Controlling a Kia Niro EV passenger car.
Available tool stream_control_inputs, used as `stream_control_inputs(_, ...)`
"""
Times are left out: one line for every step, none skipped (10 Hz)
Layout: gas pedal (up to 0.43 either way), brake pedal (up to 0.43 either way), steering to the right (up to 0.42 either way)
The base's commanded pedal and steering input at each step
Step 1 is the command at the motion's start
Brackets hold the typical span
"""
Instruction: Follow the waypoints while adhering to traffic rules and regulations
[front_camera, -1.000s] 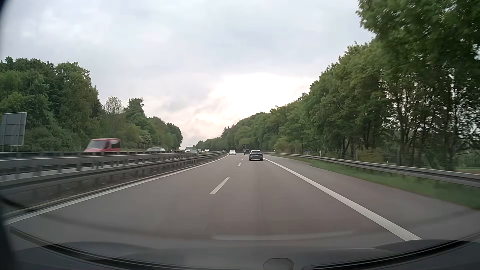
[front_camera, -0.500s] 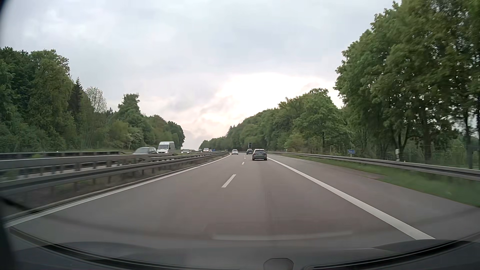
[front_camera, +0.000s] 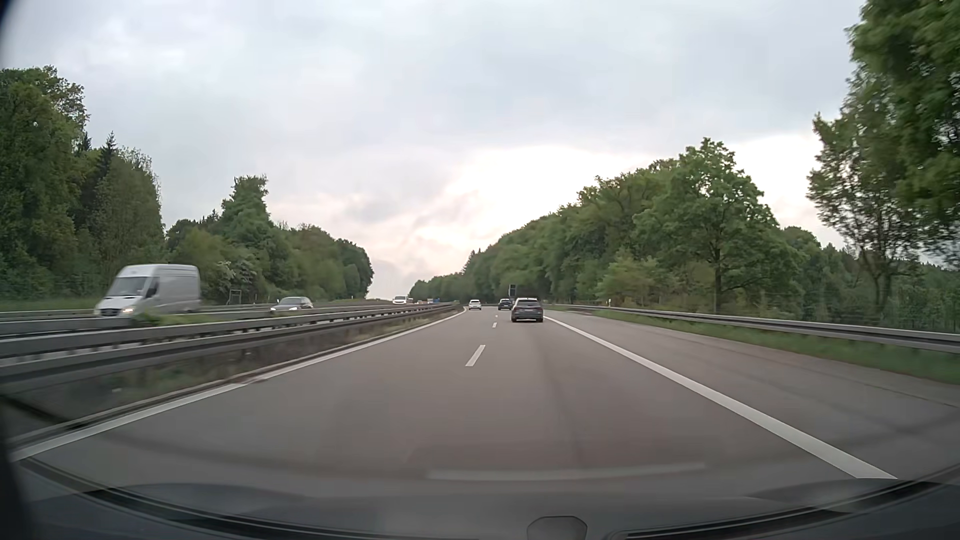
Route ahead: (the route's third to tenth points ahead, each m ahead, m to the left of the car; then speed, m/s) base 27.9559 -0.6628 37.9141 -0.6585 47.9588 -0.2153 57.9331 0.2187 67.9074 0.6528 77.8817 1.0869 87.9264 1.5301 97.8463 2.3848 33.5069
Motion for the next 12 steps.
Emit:
stream_control_inputs(0.378, 0.0, -0.011)
stream_control_inputs(0.378, 0.0, -0.01)
stream_control_inputs(0.378, 0.0, -0.01)
stream_control_inputs(0.37, 0.0, -0.01)
stream_control_inputs(0.37, 0.0, -0.01)
stream_control_inputs(0.37, 0.0, -0.01)
stream_control_inputs(0.37, 0.0, -0.01)
stream_control_inputs(0.37, 0.0, -0.01)
stream_control_inputs(0.37, 0.0, -0.01)
stream_control_inputs(0.37, 0.0, -0.01)
stream_control_inputs(0.37, 0.0, -0.01)
stream_control_inputs(0.37, 0.0, -0.01)
